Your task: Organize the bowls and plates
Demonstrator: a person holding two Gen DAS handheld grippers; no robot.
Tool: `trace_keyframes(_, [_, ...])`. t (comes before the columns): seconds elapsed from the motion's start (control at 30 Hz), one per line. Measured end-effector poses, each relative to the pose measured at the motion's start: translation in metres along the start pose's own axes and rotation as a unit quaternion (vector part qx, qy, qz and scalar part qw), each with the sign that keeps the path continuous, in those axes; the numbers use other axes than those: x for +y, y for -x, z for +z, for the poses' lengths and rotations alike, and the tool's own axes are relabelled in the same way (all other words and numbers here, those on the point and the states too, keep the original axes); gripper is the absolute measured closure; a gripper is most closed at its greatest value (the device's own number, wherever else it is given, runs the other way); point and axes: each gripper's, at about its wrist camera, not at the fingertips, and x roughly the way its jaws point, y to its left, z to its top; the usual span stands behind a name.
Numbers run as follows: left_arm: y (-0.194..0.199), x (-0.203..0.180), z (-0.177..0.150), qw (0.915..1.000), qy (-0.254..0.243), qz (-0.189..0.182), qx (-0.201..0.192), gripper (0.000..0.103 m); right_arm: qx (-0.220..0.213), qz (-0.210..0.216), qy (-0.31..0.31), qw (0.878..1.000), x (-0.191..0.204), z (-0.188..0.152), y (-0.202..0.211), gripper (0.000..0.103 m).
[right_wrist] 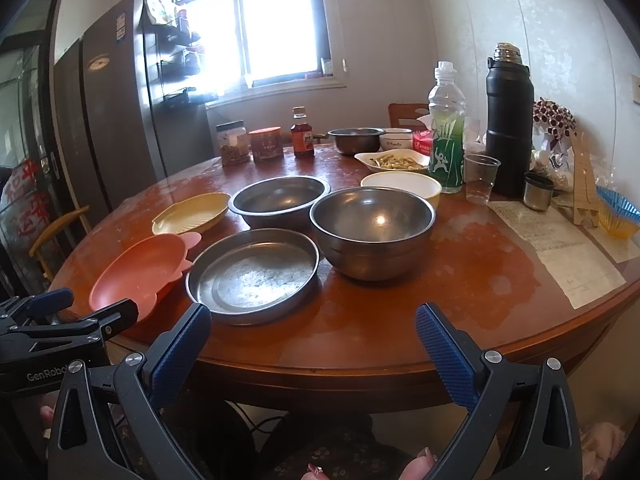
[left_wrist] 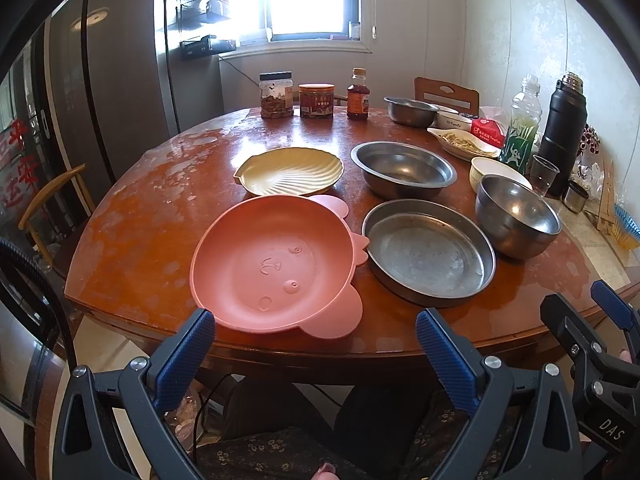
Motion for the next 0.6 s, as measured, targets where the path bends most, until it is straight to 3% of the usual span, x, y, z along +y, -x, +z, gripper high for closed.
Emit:
trace_keyframes(0.4, [-0.001,0.012,0.002,0.9999,0.013,-0.003,-0.002,0.002,0.012,0.008,0.005,1.0,0.009,-0.002,-0.007,0.001])
trace_keyframes(0.6, [-0.006,0.036,0.004,0.9993,0.037,0.007,0.003,0.002,0.021,0.038,0.006,0.999,0.024,0.001,-0.012,0.001])
